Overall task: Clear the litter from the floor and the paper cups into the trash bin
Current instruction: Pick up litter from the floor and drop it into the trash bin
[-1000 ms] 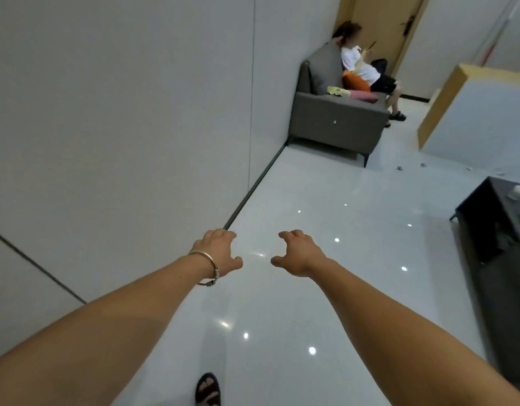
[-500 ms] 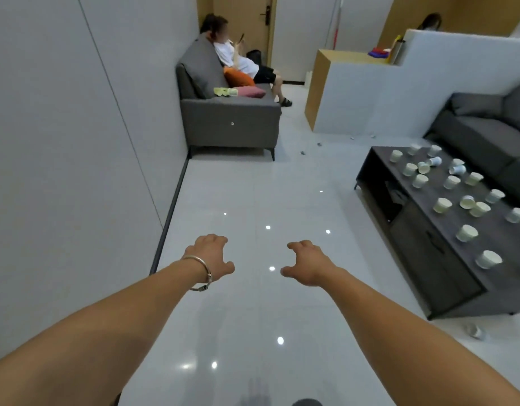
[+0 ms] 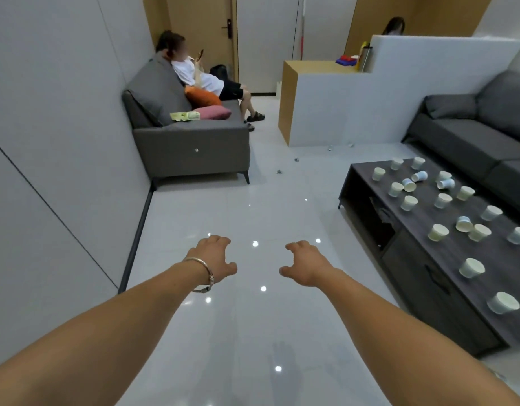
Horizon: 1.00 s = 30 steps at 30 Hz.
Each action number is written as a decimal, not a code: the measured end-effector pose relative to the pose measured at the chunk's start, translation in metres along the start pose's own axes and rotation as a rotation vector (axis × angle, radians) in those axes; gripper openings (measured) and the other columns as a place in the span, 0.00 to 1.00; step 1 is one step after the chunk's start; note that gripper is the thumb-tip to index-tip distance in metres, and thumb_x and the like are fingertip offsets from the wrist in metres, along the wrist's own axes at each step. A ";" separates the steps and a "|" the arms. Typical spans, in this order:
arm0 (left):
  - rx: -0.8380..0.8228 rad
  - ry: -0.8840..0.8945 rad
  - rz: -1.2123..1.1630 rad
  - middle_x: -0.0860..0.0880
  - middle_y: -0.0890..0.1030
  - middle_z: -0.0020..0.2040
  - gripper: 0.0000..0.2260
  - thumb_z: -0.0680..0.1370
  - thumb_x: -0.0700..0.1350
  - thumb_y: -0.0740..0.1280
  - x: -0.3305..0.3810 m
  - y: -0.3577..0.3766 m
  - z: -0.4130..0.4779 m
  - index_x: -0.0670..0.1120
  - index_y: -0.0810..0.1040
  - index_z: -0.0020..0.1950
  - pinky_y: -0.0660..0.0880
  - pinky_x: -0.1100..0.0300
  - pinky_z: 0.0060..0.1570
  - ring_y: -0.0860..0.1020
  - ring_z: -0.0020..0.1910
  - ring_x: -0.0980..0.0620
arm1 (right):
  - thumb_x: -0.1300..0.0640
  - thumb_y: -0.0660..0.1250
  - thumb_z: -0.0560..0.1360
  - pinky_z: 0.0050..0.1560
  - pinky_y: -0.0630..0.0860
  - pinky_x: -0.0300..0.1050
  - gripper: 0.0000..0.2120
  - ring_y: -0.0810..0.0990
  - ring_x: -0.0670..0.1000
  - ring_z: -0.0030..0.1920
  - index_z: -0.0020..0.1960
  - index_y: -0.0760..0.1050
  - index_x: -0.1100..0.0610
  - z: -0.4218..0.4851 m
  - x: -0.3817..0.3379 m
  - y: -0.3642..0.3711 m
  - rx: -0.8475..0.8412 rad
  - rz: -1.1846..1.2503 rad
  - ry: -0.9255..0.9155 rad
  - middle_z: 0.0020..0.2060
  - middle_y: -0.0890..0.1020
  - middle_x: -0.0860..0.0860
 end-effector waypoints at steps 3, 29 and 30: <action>-0.031 -0.005 -0.004 0.49 0.63 0.73 0.32 0.74 0.57 0.64 0.002 -0.009 0.046 0.50 0.60 0.74 0.67 0.49 0.65 0.63 0.70 0.46 | 0.45 0.66 0.76 0.69 0.67 0.52 0.35 0.60 0.55 0.73 0.78 0.57 0.54 0.046 0.007 -0.025 0.003 -0.007 0.000 0.75 0.61 0.52; -0.170 0.225 0.062 0.48 0.64 0.73 0.32 0.74 0.57 0.63 0.089 -0.108 0.606 0.49 0.59 0.75 0.68 0.49 0.65 0.64 0.69 0.46 | 0.43 0.67 0.74 0.70 0.65 0.52 0.37 0.60 0.56 0.74 0.78 0.57 0.51 0.513 0.118 -0.227 0.012 0.032 0.207 0.75 0.60 0.52; -0.167 0.212 0.049 0.47 0.64 0.73 0.32 0.74 0.57 0.64 0.095 -0.111 0.626 0.49 0.59 0.75 0.68 0.49 0.65 0.64 0.70 0.46 | 0.43 0.67 0.75 0.70 0.65 0.52 0.37 0.60 0.56 0.74 0.78 0.57 0.51 0.535 0.126 -0.239 0.017 0.026 0.199 0.75 0.60 0.52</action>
Point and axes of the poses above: each hand's wrist, its own z-axis towards the middle knuckle, its own y-axis out of the palm, x = y × z, the point moved 2 cm from there along z, towards the middle knuckle
